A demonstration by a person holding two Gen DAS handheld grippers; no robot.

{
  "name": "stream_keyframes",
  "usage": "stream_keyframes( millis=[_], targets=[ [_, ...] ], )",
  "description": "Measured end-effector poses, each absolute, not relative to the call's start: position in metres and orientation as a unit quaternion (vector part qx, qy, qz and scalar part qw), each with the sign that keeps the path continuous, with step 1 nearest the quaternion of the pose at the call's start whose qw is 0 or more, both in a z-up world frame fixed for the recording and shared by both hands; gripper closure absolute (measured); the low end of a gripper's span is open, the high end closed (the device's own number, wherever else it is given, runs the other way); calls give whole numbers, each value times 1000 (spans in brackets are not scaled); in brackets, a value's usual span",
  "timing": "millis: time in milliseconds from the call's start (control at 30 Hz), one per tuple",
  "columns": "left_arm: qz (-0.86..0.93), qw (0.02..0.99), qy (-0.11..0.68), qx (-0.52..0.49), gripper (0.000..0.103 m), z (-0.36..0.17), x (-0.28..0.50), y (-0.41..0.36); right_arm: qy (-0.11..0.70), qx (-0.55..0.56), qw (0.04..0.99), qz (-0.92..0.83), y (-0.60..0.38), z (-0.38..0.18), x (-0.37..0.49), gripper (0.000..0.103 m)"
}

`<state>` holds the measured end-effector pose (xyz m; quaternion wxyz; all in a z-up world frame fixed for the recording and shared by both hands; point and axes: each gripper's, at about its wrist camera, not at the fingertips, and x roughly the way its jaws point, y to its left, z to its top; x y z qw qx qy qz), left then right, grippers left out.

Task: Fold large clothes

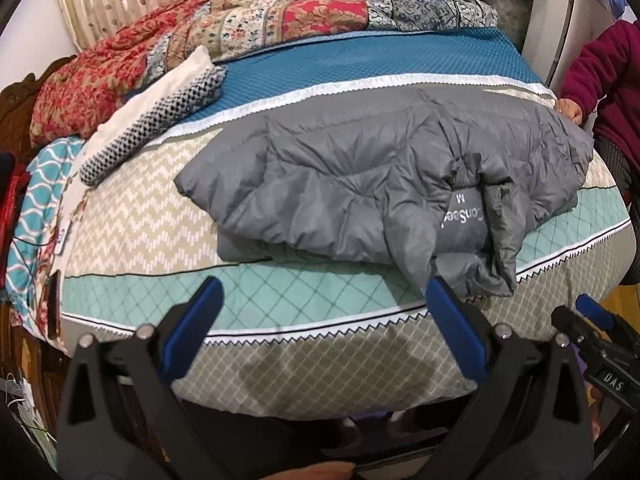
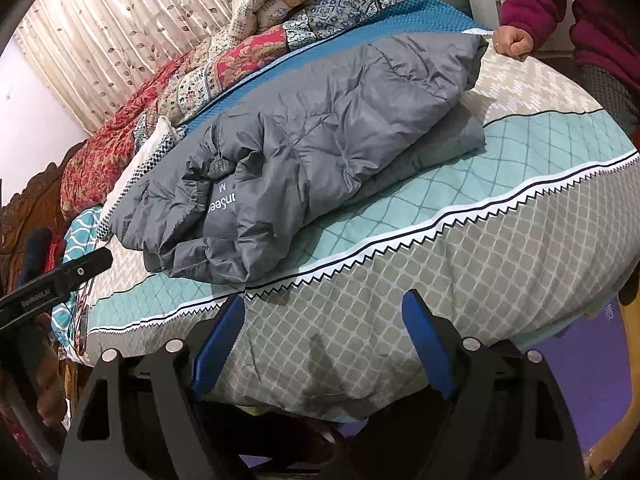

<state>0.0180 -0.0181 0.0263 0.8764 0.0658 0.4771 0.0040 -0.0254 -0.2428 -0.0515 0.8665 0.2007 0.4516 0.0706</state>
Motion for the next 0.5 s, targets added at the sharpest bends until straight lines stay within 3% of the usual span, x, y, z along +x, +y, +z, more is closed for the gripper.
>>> stream_keyframes(
  millis=[500],
  targets=[
    [26,890,453,56,6,29,11,13,476,174,859,72,-213,-59,-12,27]
  ],
)
